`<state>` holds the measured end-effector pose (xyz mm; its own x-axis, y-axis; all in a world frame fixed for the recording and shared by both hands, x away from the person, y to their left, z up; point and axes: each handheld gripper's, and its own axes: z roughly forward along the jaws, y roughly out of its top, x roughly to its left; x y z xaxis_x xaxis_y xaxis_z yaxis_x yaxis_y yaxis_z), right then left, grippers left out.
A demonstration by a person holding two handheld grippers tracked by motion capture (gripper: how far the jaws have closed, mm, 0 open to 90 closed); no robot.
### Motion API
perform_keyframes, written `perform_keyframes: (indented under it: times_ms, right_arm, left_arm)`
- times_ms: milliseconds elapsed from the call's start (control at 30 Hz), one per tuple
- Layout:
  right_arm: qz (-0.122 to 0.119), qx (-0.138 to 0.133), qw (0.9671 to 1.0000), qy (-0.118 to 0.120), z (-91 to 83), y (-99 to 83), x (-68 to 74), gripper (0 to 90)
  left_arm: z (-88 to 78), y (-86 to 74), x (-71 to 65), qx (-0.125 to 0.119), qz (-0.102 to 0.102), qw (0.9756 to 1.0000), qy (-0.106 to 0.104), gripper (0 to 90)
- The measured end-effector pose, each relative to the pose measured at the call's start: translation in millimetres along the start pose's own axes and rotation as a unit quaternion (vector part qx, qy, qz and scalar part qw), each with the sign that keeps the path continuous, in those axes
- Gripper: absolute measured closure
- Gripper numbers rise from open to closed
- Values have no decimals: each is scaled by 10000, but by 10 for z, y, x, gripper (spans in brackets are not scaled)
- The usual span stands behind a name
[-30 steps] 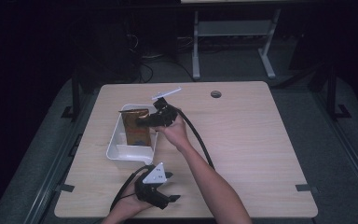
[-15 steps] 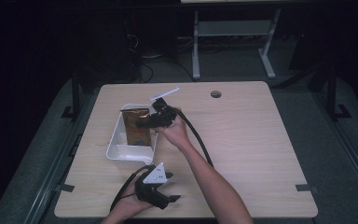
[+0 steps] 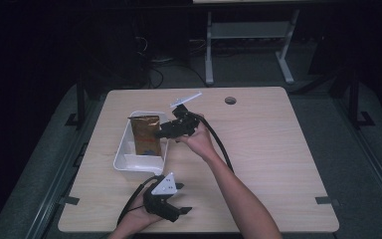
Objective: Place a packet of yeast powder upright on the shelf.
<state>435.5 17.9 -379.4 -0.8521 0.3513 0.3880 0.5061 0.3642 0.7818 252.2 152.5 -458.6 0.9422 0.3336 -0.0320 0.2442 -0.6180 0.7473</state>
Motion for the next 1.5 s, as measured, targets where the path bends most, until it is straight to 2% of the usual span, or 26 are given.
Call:
perform_keyframes:
  times_ms: [433,767,1267,1500]
  right_arm:
    - [51,-42,10000,6,-398,-207,-56,412]
    - [232,-178,9995,-100,-741,-448,-152,395]
    - [419,-277,9984,-263,-1118,-743,-222,392]
    - [466,-315,9979,-306,-1234,-818,-229,394]
  left_arm:
    - [-8,-5,21,-67,-81,9999,36,223]
    - [-13,-19,58,-154,-206,9997,50,222]
    - [-3,-17,67,-178,-217,9996,66,222]
    - [-11,-17,75,-210,-226,9995,88,222]
